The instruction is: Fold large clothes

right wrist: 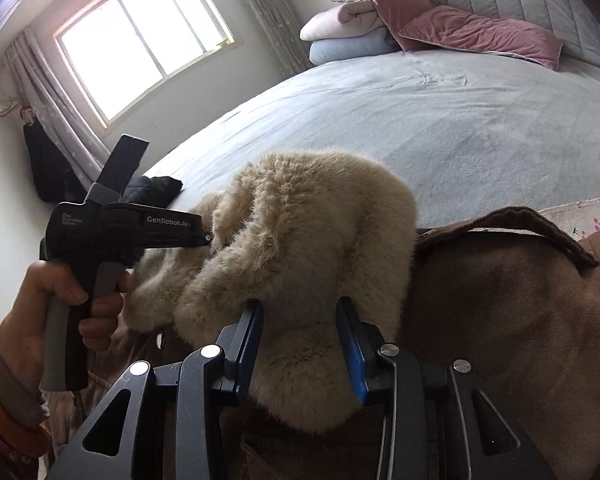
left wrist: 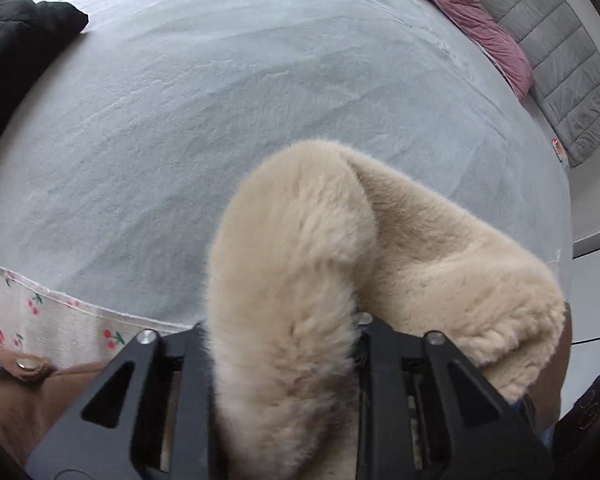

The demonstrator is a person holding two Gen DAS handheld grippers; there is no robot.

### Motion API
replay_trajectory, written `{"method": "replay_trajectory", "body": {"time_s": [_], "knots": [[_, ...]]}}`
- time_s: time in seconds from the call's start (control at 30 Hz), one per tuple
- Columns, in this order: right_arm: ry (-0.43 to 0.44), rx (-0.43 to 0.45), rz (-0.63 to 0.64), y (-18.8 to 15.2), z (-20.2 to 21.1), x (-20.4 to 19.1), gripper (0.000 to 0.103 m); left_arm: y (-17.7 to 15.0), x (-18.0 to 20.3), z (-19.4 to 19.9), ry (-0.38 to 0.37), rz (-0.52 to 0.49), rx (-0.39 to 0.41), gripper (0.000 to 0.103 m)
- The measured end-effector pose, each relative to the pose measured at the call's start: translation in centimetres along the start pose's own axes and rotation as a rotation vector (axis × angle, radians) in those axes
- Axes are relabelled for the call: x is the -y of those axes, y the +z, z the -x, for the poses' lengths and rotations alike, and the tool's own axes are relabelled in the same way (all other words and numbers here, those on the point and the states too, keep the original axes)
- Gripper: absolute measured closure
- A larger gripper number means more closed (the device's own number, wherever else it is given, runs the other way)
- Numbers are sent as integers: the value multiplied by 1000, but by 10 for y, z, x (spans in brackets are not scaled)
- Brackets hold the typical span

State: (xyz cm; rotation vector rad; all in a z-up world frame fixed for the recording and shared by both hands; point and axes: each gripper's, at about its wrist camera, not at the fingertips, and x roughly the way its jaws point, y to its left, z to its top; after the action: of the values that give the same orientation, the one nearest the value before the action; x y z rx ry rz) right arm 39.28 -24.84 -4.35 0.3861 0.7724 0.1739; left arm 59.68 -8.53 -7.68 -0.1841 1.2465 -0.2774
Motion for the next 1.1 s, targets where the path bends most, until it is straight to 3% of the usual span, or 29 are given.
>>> {"method": "replay_trajectory", "body": {"time_s": [0.07, 0.13, 0.2, 0.23, 0.3, 0.33, 0.4, 0.43, 0.53, 0.63, 0.73, 0.83, 0.97, 1.03, 1.1], "knots": [[-14, 16, -2, 3, 5, -2, 64, -12, -5, 25, -8, 49, 136, 83], [-32, 37, 7, 3, 11, -8, 63, -28, -23, 64, 5, 144, 363, 84], [-38, 57, 14, 4, 15, -13, 62, -44, -48, 82, 91, 273, 551, 83], [-36, 61, 14, 3, 17, -15, 62, -46, -56, 70, 155, 304, 534, 83], [-26, 57, 20, 3, 16, -20, 61, -36, -58, 25, 180, 224, 341, 77], [-29, 54, 34, 2, 15, -22, 61, -37, -55, 27, 186, 194, 359, 75], [-42, 54, 49, 2, 14, -24, 61, -42, -50, 50, 94, 188, 420, 52], [-46, 57, 45, 3, 14, -24, 61, -44, -46, 63, 65, 161, 446, 51], [-41, 63, 30, 5, 15, -22, 61, -53, -32, 94, 90, 57, 495, 51], [-27, 66, 36, 6, 16, -27, 61, -68, -42, 117, 84, -12, 520, 51], [-22, 57, 59, 3, 14, -34, 61, -62, -56, 98, 47, -16, 422, 51], [-25, 36, 74, 1, 7, -36, 61, -57, -65, 48, 93, -10, 301, 52], [-40, 24, 49, 2, 5, -28, 61, -59, -70, 50, 36, 27, 315, 50], [-46, 33, 28, 4, 9, -24, 56, -53, -63, 61, 47, -8, 315, 45], [-47, 37, 15, 8, 14, -25, 48, -45, -61, 64, 8, -26, 303, 44]]}}
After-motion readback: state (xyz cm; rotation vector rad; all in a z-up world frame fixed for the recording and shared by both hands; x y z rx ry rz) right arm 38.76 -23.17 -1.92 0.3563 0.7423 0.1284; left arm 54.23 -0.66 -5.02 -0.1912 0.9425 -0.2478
